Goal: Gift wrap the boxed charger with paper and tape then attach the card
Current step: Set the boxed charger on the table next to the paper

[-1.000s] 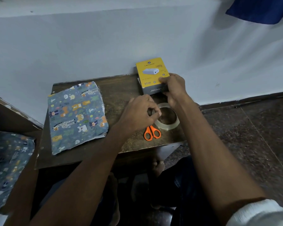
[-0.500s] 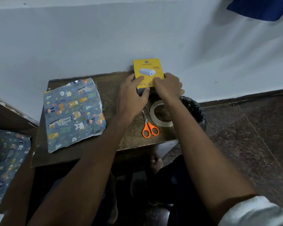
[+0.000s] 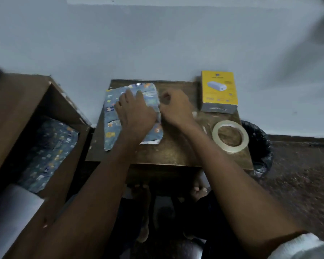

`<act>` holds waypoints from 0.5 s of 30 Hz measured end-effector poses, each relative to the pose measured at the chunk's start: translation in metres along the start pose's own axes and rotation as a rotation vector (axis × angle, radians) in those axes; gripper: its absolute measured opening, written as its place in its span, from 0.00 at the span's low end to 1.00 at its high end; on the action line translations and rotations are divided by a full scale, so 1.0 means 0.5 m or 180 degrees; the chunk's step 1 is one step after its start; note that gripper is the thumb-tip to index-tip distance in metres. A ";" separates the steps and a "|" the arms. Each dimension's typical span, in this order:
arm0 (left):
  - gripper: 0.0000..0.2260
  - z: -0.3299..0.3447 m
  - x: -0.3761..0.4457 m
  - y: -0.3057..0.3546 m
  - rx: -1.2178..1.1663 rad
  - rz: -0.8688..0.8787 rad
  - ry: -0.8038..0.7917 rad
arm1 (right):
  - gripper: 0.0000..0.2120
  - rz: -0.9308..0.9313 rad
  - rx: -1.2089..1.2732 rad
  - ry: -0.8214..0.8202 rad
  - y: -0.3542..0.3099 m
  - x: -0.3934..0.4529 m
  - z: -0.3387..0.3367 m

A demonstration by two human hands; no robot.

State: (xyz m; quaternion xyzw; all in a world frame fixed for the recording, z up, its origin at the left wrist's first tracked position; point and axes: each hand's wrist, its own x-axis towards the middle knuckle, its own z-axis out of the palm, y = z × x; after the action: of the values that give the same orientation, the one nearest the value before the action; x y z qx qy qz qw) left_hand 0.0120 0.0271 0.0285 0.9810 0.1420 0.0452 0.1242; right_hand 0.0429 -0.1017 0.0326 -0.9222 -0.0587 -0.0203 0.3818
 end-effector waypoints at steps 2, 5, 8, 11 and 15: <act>0.31 -0.003 0.002 -0.065 0.0185 -0.0146 -0.0084 | 0.15 0.0345 0.0257 -0.0229 -0.022 0.005 0.027; 0.33 0.016 -0.009 -0.124 0.0286 -0.0139 -0.0340 | 0.19 0.0635 0.0518 -0.0125 -0.044 0.009 0.055; 0.33 0.026 -0.011 -0.127 0.0148 -0.0114 -0.0688 | 0.15 0.0782 0.0781 -0.0007 -0.049 0.008 0.062; 0.33 0.019 0.000 -0.096 0.0046 0.0019 -0.0965 | 0.13 0.0952 0.1260 0.0075 -0.037 0.007 0.050; 0.33 0.029 -0.005 -0.037 -0.0018 0.0267 -0.1098 | 0.18 0.0763 0.0932 0.0419 -0.025 -0.005 0.001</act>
State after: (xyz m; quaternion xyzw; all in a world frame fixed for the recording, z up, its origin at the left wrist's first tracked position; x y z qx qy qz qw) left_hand 0.0066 0.0401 0.0096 0.9789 0.0774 -0.1182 0.1475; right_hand 0.0390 -0.0927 0.0410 -0.8539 0.0742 -0.0262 0.5145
